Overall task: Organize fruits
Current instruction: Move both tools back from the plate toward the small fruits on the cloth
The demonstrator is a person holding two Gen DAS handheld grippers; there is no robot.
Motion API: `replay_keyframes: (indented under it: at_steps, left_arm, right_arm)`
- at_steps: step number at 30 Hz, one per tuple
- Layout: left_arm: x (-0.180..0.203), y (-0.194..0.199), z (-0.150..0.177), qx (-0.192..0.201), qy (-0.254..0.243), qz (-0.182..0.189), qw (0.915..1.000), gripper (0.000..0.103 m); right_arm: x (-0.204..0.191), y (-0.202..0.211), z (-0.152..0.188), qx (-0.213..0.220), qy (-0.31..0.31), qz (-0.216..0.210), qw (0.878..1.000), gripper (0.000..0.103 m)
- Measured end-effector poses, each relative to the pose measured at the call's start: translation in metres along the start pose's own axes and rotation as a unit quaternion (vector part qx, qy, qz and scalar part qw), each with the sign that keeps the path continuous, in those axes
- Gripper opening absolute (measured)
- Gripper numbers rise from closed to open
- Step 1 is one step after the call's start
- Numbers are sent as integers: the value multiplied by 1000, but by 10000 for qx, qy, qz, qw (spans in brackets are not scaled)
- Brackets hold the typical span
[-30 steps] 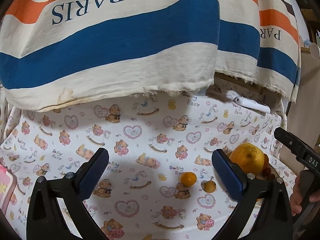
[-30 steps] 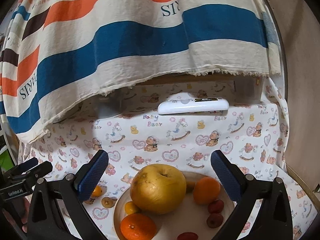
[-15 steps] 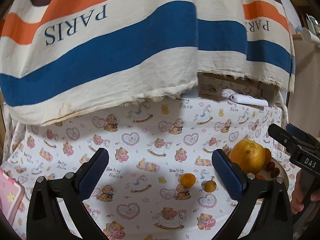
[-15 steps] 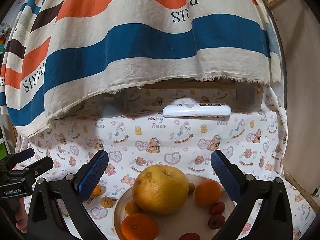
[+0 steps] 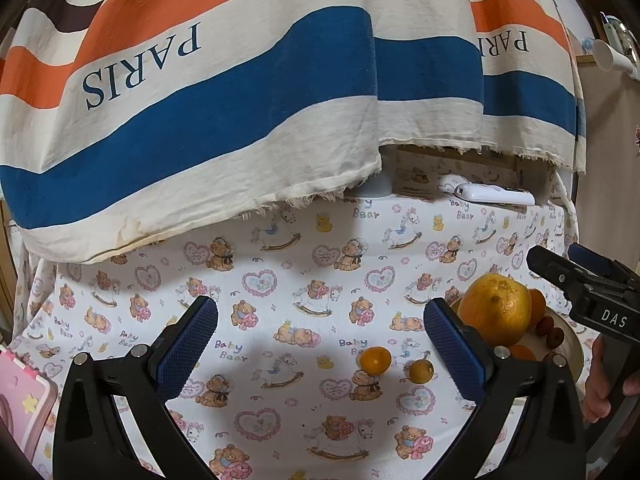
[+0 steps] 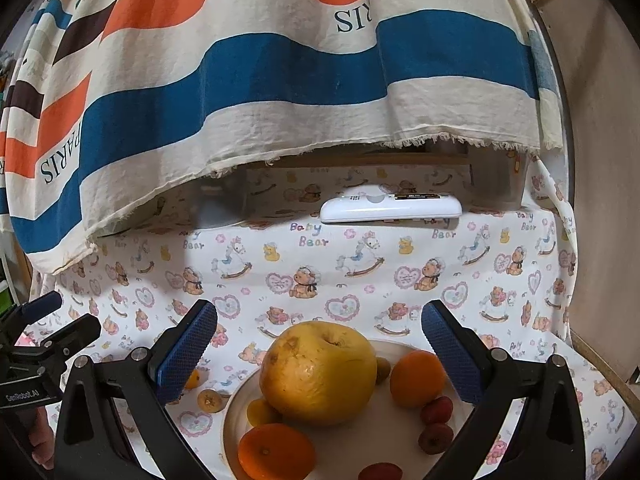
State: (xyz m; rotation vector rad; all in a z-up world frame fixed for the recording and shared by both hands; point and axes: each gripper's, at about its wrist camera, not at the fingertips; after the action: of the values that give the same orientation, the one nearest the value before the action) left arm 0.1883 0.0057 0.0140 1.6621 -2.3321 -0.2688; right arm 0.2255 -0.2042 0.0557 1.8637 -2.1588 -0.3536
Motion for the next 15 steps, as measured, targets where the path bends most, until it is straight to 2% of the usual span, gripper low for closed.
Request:
replay_keyframes:
  at_steps: [5, 9, 15]
  left_arm:
    - [1, 0, 0, 2, 3, -7, 10000, 102]
    - [0, 0, 1, -5, 50, 12, 10000, 102]
    - [-12, 0, -3, -152, 275, -28, 9995, 102]
  right_arm:
    - [-2, 5, -1, 99, 40, -116, 9999, 103]
    - [-9, 11, 0, 135, 47, 82, 9999, 103]
    - [-19, 19, -9, 27, 239, -261, 9994, 102]
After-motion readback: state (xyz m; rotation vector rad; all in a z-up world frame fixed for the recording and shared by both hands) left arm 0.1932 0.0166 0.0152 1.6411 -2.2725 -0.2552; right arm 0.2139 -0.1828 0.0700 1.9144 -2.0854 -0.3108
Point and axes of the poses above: each gripper's, at about its wrist camera, not at the fingertips, and y roughly against the way its jaws point, x to its right, z to its underside, and after that the axes turned 14 degrees about z, right-handed
